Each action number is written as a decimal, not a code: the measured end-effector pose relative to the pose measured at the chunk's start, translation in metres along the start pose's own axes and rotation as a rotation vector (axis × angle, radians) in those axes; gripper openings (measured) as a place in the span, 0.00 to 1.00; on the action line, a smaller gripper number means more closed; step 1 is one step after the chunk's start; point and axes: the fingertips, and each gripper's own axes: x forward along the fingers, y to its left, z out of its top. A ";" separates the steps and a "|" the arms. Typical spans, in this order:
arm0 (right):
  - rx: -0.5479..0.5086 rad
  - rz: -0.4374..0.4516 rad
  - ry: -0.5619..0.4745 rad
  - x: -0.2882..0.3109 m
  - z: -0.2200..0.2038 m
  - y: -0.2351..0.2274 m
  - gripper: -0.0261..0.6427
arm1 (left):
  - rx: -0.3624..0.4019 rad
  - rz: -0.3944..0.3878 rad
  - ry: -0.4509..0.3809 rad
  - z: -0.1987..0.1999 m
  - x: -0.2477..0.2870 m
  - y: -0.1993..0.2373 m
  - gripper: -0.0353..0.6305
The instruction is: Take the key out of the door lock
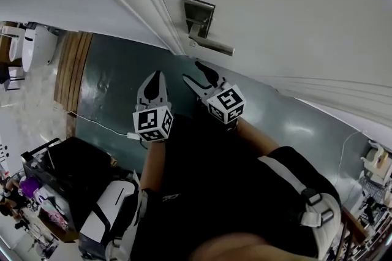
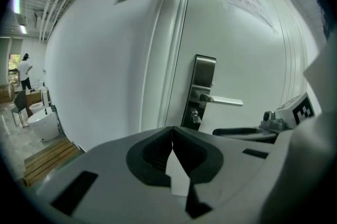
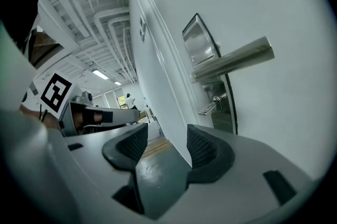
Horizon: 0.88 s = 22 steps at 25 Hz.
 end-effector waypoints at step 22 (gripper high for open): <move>0.608 -0.207 -0.341 0.025 0.021 -0.087 0.46 | 0.121 -0.352 0.110 0.024 0.107 -0.007 0.09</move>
